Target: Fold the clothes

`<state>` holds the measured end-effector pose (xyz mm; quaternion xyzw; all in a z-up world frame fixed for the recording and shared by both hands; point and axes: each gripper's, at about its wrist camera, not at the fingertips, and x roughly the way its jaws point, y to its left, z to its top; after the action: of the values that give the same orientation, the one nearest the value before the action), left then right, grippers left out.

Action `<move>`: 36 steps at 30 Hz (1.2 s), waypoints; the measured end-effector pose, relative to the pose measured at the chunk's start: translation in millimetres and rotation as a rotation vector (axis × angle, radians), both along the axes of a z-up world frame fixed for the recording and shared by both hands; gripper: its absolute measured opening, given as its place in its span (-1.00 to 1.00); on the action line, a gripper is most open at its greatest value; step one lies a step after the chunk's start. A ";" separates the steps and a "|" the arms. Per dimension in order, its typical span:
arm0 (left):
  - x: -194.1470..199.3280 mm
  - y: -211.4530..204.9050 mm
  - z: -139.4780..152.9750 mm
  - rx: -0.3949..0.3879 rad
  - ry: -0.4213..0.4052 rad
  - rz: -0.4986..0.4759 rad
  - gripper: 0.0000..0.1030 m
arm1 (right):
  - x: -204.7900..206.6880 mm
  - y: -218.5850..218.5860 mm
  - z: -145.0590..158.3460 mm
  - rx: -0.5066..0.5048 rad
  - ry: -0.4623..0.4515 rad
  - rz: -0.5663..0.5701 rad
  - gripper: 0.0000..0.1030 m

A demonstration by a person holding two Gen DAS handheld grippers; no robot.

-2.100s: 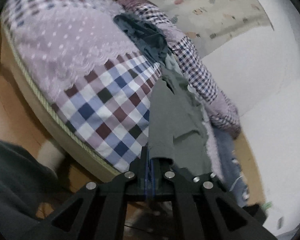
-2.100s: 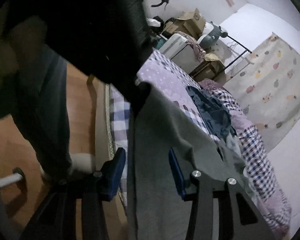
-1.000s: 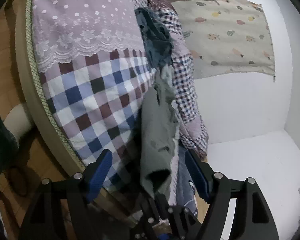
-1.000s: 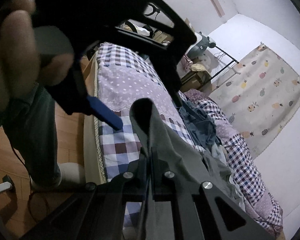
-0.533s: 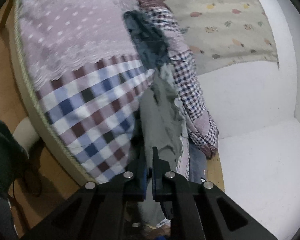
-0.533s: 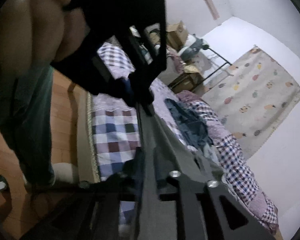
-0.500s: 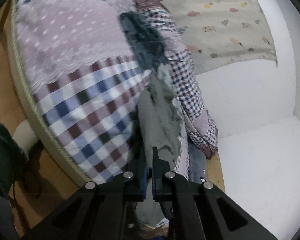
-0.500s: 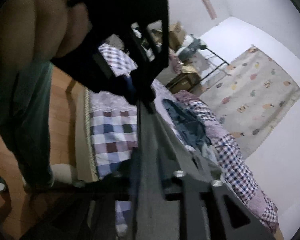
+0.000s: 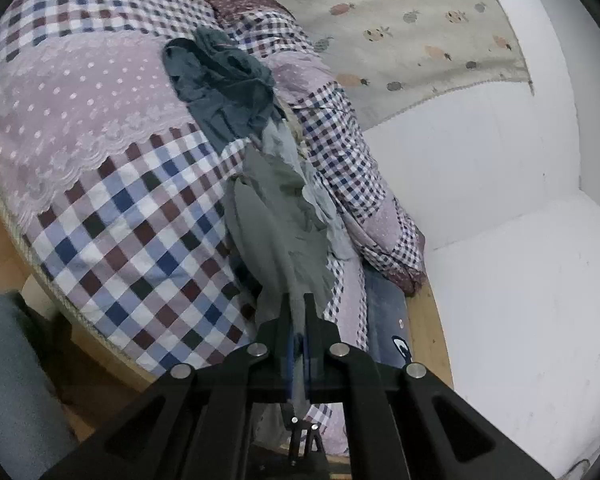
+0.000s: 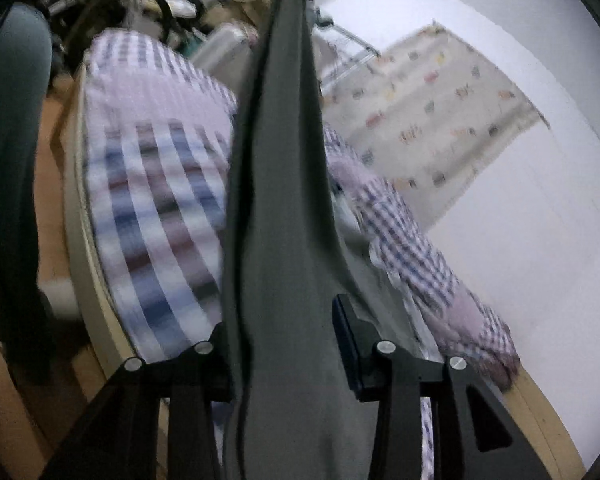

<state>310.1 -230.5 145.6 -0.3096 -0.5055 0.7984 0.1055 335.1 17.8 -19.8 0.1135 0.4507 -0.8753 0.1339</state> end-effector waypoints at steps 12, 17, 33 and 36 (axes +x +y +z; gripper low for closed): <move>-10.1 -9.2 21.8 -0.066 0.000 0.003 -0.99 | -3.4 122.9 -56.7 0.156 -0.072 -0.292 -0.23; -15.3 -10.5 20.7 -0.097 -0.010 0.000 -0.99 | 9.9 151.8 -62.3 0.178 -0.058 -0.331 -0.32; -22.0 -12.8 8.3 -0.122 -0.055 0.010 -0.99 | 45.9 155.0 -40.9 0.187 -0.032 -0.257 -0.99; -22.4 -17.4 6.8 -0.141 -0.064 0.019 -0.99 | 46.3 162.8 -7.4 0.146 -0.062 -0.258 -0.99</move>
<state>287.7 -247.9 152.4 -0.3369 -0.4539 0.8227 0.0595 381.4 180.6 -27.2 0.2069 0.4903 -0.8462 0.0257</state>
